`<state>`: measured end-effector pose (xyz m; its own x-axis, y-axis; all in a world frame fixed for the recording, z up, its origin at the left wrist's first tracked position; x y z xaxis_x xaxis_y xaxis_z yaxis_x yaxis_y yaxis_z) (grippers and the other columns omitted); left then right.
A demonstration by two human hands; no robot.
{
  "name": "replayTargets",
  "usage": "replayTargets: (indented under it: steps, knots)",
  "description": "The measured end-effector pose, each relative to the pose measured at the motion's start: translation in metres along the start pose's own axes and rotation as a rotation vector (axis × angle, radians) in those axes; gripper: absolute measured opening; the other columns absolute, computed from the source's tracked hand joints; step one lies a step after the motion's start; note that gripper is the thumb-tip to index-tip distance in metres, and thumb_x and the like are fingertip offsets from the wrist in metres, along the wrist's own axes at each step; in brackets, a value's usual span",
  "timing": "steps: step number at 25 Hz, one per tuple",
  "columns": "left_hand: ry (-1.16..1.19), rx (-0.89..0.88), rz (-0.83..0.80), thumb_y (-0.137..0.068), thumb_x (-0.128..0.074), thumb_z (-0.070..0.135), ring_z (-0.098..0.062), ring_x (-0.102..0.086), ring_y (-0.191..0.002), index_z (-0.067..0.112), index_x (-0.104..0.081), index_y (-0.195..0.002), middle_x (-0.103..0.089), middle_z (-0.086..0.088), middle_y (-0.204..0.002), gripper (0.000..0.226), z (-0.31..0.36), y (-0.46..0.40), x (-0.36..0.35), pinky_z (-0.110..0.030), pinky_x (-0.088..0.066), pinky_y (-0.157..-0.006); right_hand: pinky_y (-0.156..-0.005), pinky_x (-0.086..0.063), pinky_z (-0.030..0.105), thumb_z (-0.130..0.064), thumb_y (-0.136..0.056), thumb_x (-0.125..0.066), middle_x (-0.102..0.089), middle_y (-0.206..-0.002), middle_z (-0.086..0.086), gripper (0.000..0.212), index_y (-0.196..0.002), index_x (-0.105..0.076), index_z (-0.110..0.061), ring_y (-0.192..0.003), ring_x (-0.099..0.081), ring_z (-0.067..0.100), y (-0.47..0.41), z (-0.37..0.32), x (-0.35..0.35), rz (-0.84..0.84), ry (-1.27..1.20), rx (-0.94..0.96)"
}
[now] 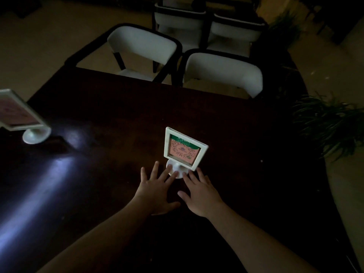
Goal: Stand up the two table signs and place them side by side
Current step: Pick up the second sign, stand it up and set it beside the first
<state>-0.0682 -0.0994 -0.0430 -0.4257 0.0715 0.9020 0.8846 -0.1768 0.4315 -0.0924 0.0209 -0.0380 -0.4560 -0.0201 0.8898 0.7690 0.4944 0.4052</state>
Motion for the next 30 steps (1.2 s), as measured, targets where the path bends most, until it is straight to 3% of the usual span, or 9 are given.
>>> replayTargets:
  steps: [14,30]
  knots:
    - [0.16,0.263,-0.063,-0.074,-0.03,0.088,-0.04,0.017,-0.147,0.036,0.005,-0.155,0.013,0.003,-0.166,0.102,-0.045,0.067,-0.02,-0.077,0.002,-0.107,-0.122,-0.005,0.053,-0.063,-0.099,-0.029,-0.008,-0.168,0.004,0.076,-0.159,-0.007,-0.021,-0.152,0.011,0.03,-0.004,-0.08,-0.014,-0.047,0.039,0.154]
    - [0.12,0.141,0.002,-0.07,-0.04,0.088,-0.042,0.021,-0.146,0.036,0.011,-0.154,0.016,0.002,-0.165,0.111,-0.234,0.104,-0.044,-0.077,0.004,-0.106,-0.12,-0.005,0.051,-0.063,-0.098,-0.028,-0.008,-0.168,0.002,0.076,-0.159,-0.007,-0.022,-0.152,0.009,0.029,-0.083,-0.249,-0.016,-0.043,0.046,0.05]
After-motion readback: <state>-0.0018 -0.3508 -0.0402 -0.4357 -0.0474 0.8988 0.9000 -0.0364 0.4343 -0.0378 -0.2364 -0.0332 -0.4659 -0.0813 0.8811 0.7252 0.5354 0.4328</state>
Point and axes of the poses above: each hand's wrist, its own y-axis away from the middle knuckle, its own x-axis out of the back of the hand, z = x × y, the point moved 10 cm from there along -y, towards the middle knuckle
